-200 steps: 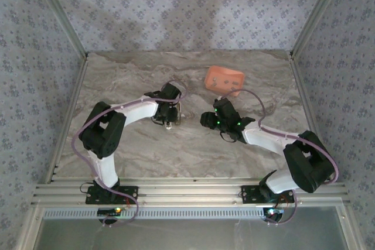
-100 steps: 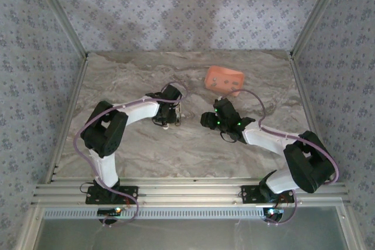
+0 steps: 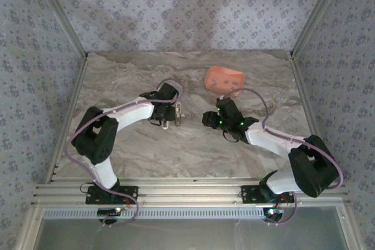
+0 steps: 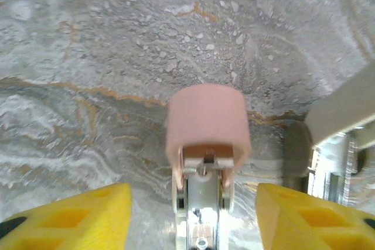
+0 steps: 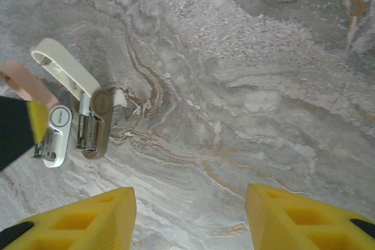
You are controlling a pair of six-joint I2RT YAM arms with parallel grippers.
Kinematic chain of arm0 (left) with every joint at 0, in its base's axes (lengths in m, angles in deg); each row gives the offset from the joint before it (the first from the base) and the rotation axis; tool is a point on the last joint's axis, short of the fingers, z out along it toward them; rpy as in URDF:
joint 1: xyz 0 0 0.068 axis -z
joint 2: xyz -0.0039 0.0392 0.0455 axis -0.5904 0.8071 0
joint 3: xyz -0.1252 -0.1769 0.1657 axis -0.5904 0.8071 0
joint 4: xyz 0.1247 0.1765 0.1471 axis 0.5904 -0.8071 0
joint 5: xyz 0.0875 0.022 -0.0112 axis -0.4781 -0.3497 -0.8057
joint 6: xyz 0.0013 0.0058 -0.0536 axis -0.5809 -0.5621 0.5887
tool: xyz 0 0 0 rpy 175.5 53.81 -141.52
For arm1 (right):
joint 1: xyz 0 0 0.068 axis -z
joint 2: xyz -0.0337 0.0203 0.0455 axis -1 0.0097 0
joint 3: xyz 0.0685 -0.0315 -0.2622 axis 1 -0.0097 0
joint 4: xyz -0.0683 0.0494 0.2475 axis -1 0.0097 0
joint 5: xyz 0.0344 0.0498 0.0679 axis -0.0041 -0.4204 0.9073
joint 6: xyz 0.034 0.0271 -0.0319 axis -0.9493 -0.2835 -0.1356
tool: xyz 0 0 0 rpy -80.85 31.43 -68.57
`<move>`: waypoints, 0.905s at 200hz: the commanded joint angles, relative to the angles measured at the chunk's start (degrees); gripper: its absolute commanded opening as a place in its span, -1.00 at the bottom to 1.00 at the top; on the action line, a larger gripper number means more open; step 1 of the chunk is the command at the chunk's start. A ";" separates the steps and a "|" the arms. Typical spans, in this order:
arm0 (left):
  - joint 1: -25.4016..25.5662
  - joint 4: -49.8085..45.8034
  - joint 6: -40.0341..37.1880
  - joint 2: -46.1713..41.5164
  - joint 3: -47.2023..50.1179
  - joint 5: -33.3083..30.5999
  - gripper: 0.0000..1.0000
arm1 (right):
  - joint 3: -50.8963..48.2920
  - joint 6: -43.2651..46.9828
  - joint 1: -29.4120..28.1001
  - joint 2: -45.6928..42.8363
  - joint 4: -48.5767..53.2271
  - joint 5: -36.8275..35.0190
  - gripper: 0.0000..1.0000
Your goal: Load the staples into the stapler
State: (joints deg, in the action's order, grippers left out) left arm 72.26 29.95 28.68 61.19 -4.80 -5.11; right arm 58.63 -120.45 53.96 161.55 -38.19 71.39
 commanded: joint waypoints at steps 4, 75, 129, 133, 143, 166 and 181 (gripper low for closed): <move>0.12 1.02 0.54 -6.33 2.20 -1.03 0.32 | 3.73 5.22 1.94 -0.54 5.29 2.27 0.09; -1.21 3.71 1.06 -17.38 8.21 -1.06 0.65 | 25.35 24.69 12.35 12.62 23.28 4.86 0.20; -5.01 5.35 1.69 -20.53 11.77 0.95 0.68 | 48.00 33.17 19.68 30.93 32.93 6.13 0.34; -5.13 5.40 1.66 -20.65 11.88 0.96 0.68 | 49.62 33.16 20.10 32.26 34.30 6.04 0.34; -5.36 5.49 1.64 -20.61 11.90 1.07 0.68 | 53.32 32.80 21.41 35.48 35.94 6.16 0.33; -5.83 5.32 1.51 -19.94 11.88 1.22 0.68 | 60.66 31.42 24.01 41.76 39.67 7.85 0.25; -6.01 5.37 1.59 -19.62 11.97 1.35 0.69 | 63.99 31.32 24.90 44.86 41.35 7.85 0.21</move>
State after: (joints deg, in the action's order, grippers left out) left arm 66.82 34.50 29.75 42.11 6.85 -4.56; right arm 117.18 -89.98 77.35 202.01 -4.31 77.68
